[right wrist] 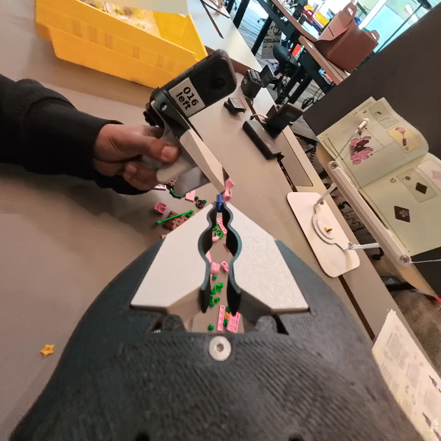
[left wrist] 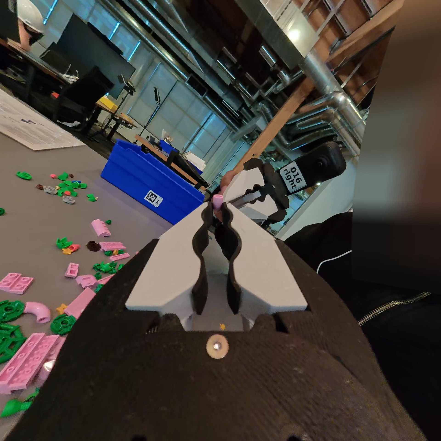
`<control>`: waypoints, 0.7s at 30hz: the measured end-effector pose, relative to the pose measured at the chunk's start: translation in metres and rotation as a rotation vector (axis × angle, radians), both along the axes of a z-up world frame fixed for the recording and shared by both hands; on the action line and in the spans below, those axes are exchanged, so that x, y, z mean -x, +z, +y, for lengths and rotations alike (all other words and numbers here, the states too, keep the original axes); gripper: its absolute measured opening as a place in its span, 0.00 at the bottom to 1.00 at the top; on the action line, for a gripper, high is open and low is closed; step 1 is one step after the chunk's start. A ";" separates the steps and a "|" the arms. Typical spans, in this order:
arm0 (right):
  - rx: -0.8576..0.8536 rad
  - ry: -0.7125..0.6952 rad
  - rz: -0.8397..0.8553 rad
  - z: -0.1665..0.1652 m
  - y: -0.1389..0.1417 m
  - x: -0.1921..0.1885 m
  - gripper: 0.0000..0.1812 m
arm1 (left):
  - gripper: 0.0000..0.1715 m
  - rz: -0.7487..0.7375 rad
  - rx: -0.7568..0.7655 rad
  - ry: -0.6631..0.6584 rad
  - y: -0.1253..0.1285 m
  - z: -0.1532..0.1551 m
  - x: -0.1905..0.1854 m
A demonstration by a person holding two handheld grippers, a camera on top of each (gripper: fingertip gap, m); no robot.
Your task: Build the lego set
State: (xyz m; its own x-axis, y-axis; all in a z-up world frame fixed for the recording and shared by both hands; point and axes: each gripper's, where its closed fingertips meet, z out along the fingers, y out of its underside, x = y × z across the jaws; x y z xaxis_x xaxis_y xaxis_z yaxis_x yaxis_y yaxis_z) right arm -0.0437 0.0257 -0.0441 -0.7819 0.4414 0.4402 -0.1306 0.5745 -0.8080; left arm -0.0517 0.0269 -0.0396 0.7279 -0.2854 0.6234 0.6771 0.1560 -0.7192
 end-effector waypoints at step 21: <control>-0.026 0.015 -0.027 0.007 0.000 -0.007 0.00 | 0.02 0.065 0.051 -0.045 -0.006 0.011 -0.015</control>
State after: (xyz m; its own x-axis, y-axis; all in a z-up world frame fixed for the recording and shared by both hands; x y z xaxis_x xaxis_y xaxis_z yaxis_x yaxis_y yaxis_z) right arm -0.0364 0.0326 -0.0441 -0.7999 0.4184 0.4302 -0.1174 0.5939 -0.7959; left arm -0.0368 0.0377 -0.0452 0.7542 -0.2879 0.5902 0.6346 0.0885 -0.7678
